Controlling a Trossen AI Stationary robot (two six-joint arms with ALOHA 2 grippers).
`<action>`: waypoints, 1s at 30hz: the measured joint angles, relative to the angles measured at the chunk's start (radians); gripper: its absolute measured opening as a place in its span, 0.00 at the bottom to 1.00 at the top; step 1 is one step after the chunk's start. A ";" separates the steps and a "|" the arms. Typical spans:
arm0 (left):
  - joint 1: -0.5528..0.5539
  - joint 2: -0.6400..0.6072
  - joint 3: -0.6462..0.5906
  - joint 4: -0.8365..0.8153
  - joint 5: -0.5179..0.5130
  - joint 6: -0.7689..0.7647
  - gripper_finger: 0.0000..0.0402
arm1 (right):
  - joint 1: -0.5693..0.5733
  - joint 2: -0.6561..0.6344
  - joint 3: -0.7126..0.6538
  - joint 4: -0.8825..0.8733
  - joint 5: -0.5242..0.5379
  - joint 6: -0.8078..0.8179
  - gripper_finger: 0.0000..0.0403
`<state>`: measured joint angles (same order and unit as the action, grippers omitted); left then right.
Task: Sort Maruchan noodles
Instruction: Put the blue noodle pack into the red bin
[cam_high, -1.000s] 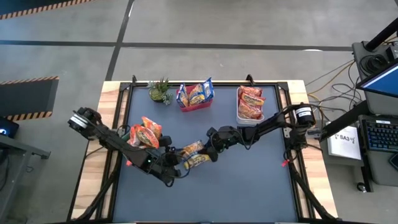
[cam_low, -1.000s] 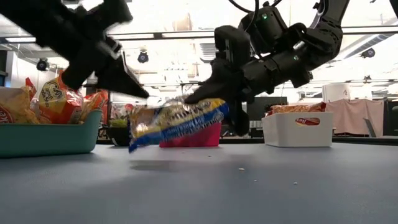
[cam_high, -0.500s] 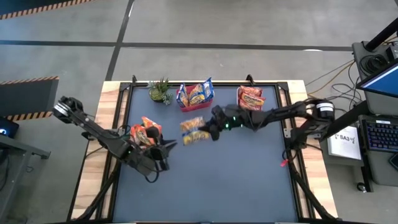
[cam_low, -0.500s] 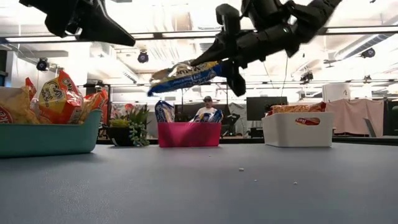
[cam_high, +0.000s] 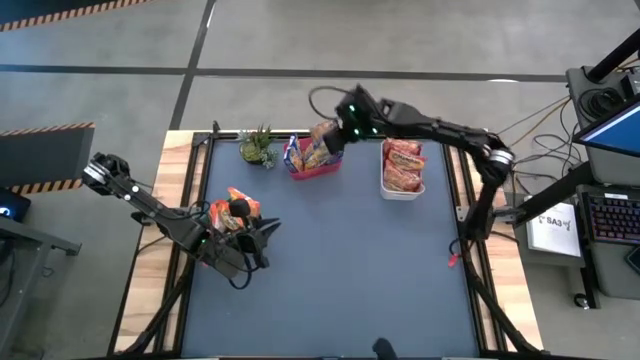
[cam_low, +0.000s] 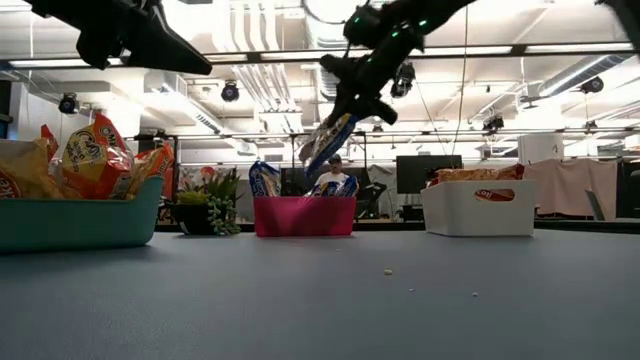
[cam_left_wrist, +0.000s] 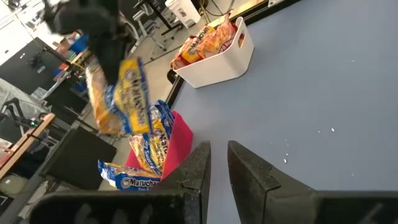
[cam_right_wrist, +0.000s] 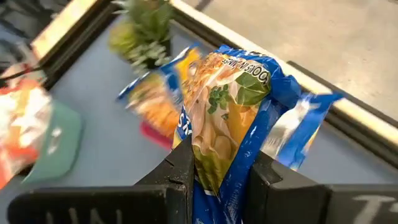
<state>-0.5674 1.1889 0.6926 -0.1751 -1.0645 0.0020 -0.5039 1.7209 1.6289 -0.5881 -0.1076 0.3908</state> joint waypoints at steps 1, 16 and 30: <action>0.000 0.000 0.000 -0.001 0.000 0.001 0.10 | -0.014 0.035 0.047 -0.025 -0.001 -0.004 0.17; -0.001 0.002 0.000 -0.020 0.001 -0.011 0.10 | -0.030 0.454 0.579 -0.346 -0.050 -0.009 0.20; -0.001 0.002 -0.001 -0.021 0.002 -0.015 0.10 | -0.002 0.461 0.655 -0.394 -0.029 -0.051 0.40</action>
<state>-0.5686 1.1906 0.6914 -0.1963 -1.0626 -0.0129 -0.5062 2.1816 2.2836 -0.9819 -0.1362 0.3398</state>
